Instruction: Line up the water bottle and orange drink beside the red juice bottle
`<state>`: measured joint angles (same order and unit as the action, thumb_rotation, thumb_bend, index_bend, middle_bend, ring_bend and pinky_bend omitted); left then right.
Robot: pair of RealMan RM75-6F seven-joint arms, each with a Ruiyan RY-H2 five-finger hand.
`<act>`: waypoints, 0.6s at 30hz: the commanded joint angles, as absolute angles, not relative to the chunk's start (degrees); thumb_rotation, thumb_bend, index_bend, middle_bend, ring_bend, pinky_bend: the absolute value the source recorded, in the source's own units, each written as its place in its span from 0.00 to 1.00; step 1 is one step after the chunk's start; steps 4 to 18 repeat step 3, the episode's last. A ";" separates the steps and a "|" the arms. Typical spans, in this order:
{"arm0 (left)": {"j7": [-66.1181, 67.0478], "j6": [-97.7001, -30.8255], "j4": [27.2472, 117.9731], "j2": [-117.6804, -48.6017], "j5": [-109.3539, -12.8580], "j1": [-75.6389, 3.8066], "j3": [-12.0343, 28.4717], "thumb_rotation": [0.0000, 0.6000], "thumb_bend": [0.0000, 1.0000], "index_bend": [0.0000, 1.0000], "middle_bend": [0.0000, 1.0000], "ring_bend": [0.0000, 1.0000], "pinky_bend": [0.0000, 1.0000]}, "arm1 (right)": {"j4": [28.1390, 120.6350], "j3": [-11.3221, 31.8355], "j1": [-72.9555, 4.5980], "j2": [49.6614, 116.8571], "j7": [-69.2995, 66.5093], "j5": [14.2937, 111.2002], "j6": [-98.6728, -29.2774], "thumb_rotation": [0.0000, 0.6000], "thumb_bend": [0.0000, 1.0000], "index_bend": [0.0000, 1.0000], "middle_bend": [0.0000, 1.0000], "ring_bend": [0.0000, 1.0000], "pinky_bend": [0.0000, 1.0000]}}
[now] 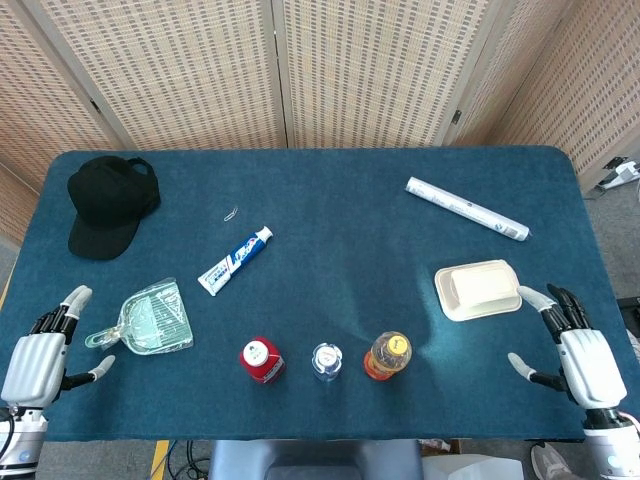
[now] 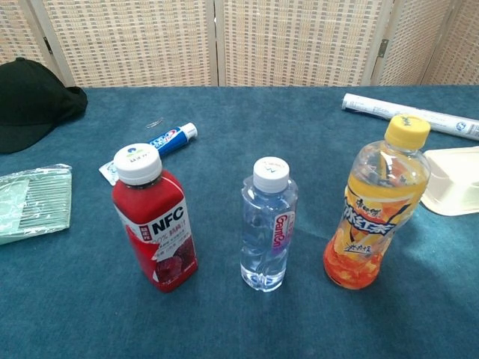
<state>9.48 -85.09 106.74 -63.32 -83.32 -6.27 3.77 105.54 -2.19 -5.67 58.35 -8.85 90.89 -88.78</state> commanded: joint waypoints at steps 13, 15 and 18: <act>9.44 -84.75 106.44 -63.46 -83.03 -6.49 3.91 1.00 0.15 0.13 0.08 0.17 0.18 | 105.21 -1.87 -5.52 58.62 -8.98 91.44 -88.33 1.00 0.21 0.16 0.20 0.04 0.06; 9.44 -84.75 106.44 -63.46 -83.03 -6.49 3.91 1.00 0.15 0.13 0.08 0.17 0.18 | 105.21 -1.87 -5.52 58.62 -8.98 91.44 -88.33 1.00 0.21 0.16 0.20 0.04 0.06; 9.44 -84.75 106.44 -63.46 -83.03 -6.49 3.91 1.00 0.15 0.13 0.08 0.17 0.18 | 105.21 -1.87 -5.52 58.62 -8.98 91.44 -88.33 1.00 0.21 0.16 0.20 0.04 0.06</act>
